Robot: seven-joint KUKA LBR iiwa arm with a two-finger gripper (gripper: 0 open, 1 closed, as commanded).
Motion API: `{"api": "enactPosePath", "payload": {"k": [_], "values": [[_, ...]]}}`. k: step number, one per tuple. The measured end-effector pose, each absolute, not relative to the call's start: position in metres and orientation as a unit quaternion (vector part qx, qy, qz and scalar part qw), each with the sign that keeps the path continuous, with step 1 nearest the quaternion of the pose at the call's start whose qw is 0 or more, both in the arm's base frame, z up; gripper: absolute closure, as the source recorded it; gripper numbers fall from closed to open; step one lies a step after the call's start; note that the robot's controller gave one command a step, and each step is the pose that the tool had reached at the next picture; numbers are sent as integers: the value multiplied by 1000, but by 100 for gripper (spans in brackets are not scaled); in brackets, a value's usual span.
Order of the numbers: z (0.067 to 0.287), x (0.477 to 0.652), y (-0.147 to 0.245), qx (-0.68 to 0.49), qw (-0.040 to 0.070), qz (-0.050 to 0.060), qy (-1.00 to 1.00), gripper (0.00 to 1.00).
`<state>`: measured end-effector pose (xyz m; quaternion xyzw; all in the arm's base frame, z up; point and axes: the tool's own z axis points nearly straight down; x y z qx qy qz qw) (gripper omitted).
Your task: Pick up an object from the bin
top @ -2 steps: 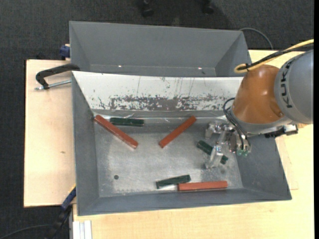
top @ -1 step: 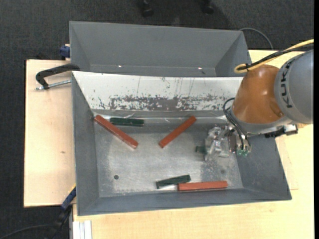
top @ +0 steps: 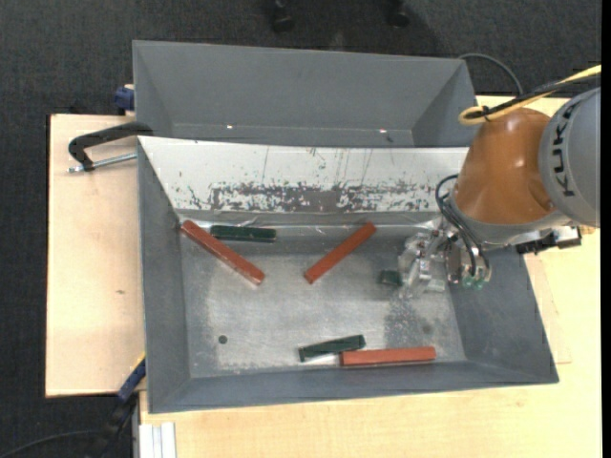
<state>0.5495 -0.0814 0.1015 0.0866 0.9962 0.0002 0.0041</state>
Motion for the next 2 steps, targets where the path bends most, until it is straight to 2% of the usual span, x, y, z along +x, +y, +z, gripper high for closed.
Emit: {"api": "enactPosePath", "payload": {"k": [1,2], "values": [[117,551,-81,86,4,0,996,100],[204,555,-81,86,7,0,996,100]]}}
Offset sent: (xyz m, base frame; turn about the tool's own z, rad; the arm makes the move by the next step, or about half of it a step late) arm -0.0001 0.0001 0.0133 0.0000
